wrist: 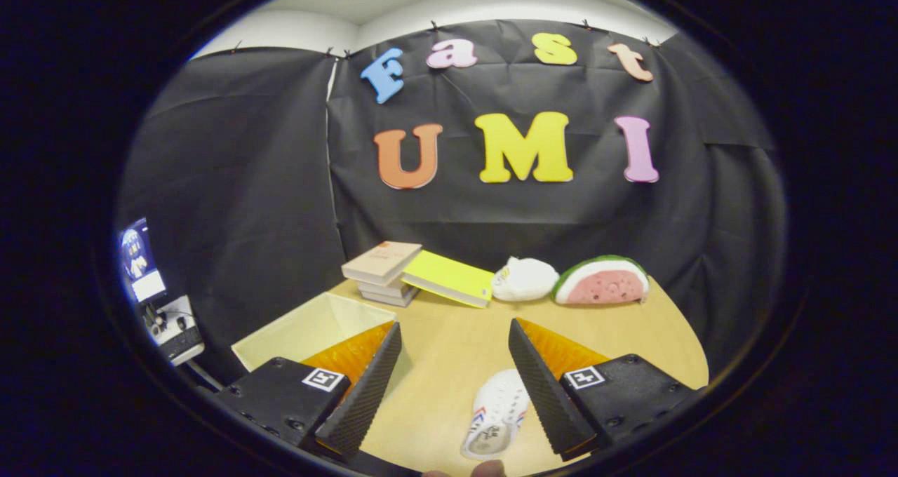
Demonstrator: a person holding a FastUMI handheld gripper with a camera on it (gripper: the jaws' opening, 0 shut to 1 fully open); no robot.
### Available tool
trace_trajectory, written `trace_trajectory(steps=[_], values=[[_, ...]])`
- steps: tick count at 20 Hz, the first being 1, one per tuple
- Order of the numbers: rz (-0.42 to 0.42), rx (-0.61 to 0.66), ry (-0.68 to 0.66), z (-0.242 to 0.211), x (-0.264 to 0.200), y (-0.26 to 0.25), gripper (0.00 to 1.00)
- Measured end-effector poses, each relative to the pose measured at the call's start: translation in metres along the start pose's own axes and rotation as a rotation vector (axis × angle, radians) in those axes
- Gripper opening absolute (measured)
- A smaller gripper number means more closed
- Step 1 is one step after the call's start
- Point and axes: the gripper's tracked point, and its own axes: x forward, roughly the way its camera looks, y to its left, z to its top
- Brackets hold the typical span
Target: Open the storage box then place both shoes into the box .Put the left shoe in first, then the right shoe, with the right side of both shoes facing outward in a uniform manner.
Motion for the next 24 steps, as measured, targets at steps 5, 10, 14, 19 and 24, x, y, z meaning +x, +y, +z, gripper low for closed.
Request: trace_trajectory(steps=[5,10,14,19,24], values=[[-0.087,-0.007,0.206,-0.075,0.021,-0.052,0.99],[-0.069,0.004,0.407,-0.138,0.045,-0.069,1.00],[-0.067,-0.009,0.509,-0.167,0.062,-0.073,1.00],[-0.054,-0.006,0.609,-0.196,0.086,-0.074,1.00],[0.006,0.032,0.667,-0.204,0.092,-0.065,0.79]])
